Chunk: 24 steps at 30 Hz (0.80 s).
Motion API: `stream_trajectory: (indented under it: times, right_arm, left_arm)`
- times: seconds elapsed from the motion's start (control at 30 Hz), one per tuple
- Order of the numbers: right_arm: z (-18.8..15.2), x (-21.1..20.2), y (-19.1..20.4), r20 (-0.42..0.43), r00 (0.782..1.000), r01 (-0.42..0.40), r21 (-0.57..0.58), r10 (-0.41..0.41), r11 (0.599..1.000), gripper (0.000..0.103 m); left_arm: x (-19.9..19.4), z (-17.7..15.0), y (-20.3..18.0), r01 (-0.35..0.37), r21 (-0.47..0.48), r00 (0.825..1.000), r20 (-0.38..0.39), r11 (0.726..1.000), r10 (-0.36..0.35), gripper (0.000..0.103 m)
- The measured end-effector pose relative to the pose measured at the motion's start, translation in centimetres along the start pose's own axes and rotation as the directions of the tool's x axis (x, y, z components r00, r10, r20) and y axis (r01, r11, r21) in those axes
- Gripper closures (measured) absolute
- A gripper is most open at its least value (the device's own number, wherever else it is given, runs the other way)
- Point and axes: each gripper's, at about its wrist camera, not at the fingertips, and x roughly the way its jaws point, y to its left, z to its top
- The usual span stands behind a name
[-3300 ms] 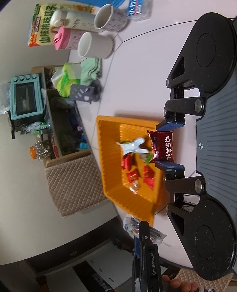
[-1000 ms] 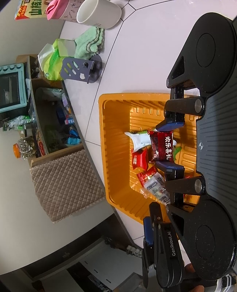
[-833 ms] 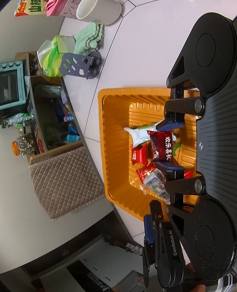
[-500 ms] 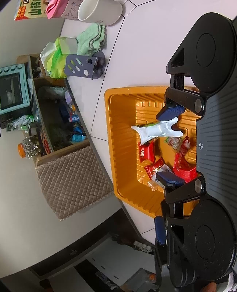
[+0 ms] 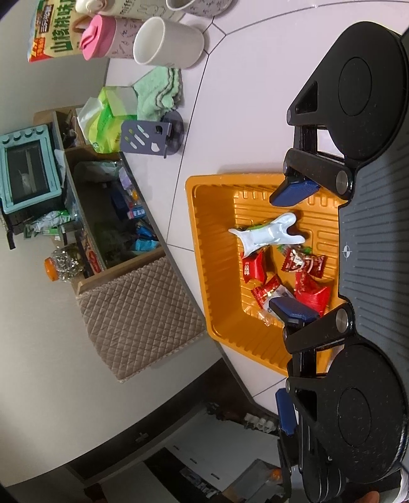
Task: Organize snacks
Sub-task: 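Withdraw both open tools from the tray toward the last two candies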
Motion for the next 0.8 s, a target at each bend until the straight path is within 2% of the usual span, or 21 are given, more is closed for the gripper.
stream_trajectory:
  times: [0.5, 0.8]
  right_arm:
    - [-3.4, -7.8, 0.4, 0.064, 0.998, -0.022, -0.003, 0.022, 1.000, 0.032]
    - [-6.7, -11.8, 1.2, 0.058, 0.998, -0.018, -0.046, 0.021, 0.999, 0.031]
  left_arm:
    - [-7.9, -3.3, -1.8, -0.008, -0.061, 1.000, 0.021, 0.998, 0.010, 0.033]
    - [-12.2, -6.4, -3.4, -0.020, -0.114, 1.000, 0.018, 0.993, 0.022, 0.033]
